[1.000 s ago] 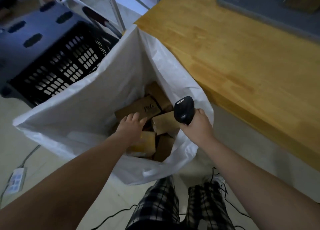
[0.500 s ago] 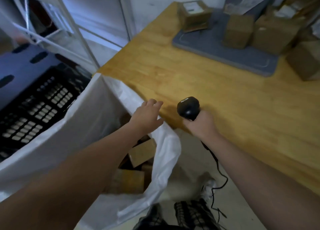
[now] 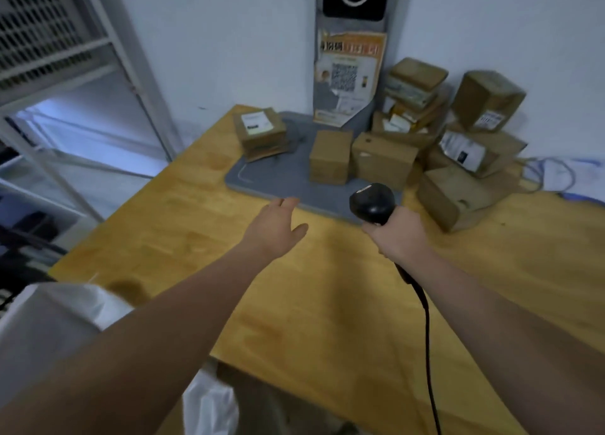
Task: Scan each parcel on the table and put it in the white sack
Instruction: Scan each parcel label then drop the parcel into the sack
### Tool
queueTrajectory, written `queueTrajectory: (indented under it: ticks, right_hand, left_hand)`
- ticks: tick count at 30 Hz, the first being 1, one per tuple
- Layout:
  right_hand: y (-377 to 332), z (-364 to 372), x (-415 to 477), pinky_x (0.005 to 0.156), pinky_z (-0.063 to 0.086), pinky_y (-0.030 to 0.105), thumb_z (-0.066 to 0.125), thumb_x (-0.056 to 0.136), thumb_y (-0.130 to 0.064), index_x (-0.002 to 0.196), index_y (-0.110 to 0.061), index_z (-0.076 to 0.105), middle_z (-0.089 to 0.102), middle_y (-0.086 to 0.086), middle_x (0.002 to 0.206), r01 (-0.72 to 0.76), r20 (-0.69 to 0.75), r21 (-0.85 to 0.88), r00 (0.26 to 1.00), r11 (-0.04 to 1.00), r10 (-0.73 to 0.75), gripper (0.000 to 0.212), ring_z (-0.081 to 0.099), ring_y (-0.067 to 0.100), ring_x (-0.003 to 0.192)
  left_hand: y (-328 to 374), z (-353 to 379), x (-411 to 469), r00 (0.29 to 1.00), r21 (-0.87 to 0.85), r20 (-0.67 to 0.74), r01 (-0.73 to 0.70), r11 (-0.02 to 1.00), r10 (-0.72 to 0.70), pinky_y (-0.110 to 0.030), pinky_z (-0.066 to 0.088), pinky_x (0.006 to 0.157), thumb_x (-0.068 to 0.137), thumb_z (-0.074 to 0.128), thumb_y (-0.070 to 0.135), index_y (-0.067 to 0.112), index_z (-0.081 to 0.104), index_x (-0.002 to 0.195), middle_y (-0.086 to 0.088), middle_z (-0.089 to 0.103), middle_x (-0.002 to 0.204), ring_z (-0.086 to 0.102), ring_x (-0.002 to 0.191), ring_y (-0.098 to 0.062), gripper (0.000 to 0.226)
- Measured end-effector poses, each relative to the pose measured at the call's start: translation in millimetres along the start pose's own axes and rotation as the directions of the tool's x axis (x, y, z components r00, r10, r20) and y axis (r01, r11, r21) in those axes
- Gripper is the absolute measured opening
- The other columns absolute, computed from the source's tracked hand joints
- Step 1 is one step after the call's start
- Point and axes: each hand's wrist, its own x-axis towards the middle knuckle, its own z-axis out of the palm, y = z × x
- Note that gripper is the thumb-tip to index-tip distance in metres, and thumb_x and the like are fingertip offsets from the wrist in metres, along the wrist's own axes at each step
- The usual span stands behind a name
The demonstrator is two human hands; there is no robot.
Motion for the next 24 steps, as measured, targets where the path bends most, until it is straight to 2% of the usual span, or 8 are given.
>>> queueTrajectory:
  ticks: [5,7,13,15,18,21,24]
  right_hand:
    - [11,-26,65,0.060,0.044,0.034,0.066,0.081,-0.019,0.066,-0.014,0.049,0.053,0.003,0.061,0.022,-0.005,0.002,1.000,1.000,-0.022,0.024,0.056,0.025,0.062]
    - [9,-28,90,0.059,0.039,0.032,0.067,0.082,-0.019,0.069,-0.016,0.047,0.051,0.002,0.062,0.051,0.022,-0.013,0.998,0.999,-0.051,0.024,0.052,0.023,0.064]
    - [1,-22,150,0.061,0.038,0.029,0.067,0.084,-0.024,0.082,-0.016,0.049,0.058,0.003,0.079,0.089,0.018,-0.089,0.996,0.992,-0.088,0.019,0.057,0.023,0.078]
    - [0,-20,167,0.062,0.036,0.026,0.067,0.083,-0.024,0.087,-0.014,0.050,0.057,0.002,0.081,0.091,0.008,-0.105,0.996,0.990,-0.090,0.019,0.054,0.020,0.078]
    - [3,-15,188,0.057,0.037,0.026,0.067,0.081,-0.022,0.087,-0.012,0.054,0.059,0.002,0.078,0.032,-0.040,-0.022,0.999,0.999,-0.032,0.018,0.060,0.023,0.079]
    - [11,-5,196,0.063,0.046,0.029,0.069,0.081,-0.022,0.089,-0.010,0.060,0.064,0.005,0.078,-0.078,-0.083,0.103,0.993,0.992,0.087,0.018,0.065,0.024,0.078]
    - [22,8,198,0.055,0.041,0.025,0.069,0.082,-0.019,0.085,-0.013,0.056,0.057,-0.003,0.071,-0.120,-0.084,0.112,0.988,0.986,0.129,0.015,0.058,0.017,0.071]
  left_hand:
    - [18,5,64,0.998,0.010,0.055,0.038,0.999,-0.039,-0.040,0.043,0.099,0.097,0.053,0.036,0.012,0.032,0.147,-0.010,0.039,0.143,0.045,0.126,-0.029,0.059]
    - [22,3,94,0.995,0.038,0.094,0.042,0.998,-0.045,-0.043,0.042,0.102,0.097,0.052,0.036,0.013,0.030,0.148,-0.010,0.035,0.146,0.040,0.130,-0.031,0.060]
    - [28,9,185,0.988,0.189,0.139,0.039,0.981,-0.066,-0.046,0.041,0.098,0.096,0.049,0.043,0.009,0.037,0.140,-0.015,0.036,0.138,0.037,0.127,-0.036,0.056]
    - [31,13,211,0.990,0.223,0.116,0.058,0.973,-0.086,-0.047,0.039,0.098,0.093,0.052,0.050,0.010,0.036,0.140,-0.016,0.036,0.138,0.034,0.129,-0.037,0.063]
    - [36,21,242,0.983,0.235,0.102,0.126,0.964,-0.154,-0.050,0.038,0.100,0.085,0.053,0.065,0.012,0.031,0.142,-0.017,0.030,0.143,0.028,0.134,-0.038,0.081]
    - [40,33,266,0.957,0.258,0.147,0.208,0.944,-0.251,-0.053,0.034,0.104,0.077,0.049,0.079,0.016,0.018,0.150,-0.021,0.012,0.155,0.018,0.141,-0.041,0.101]
    - [43,46,284,0.938,0.251,0.184,0.246,0.936,-0.295,-0.055,0.031,0.106,0.073,0.049,0.083,0.020,0.011,0.152,-0.025,0.001,0.158,0.013,0.143,-0.042,0.109]
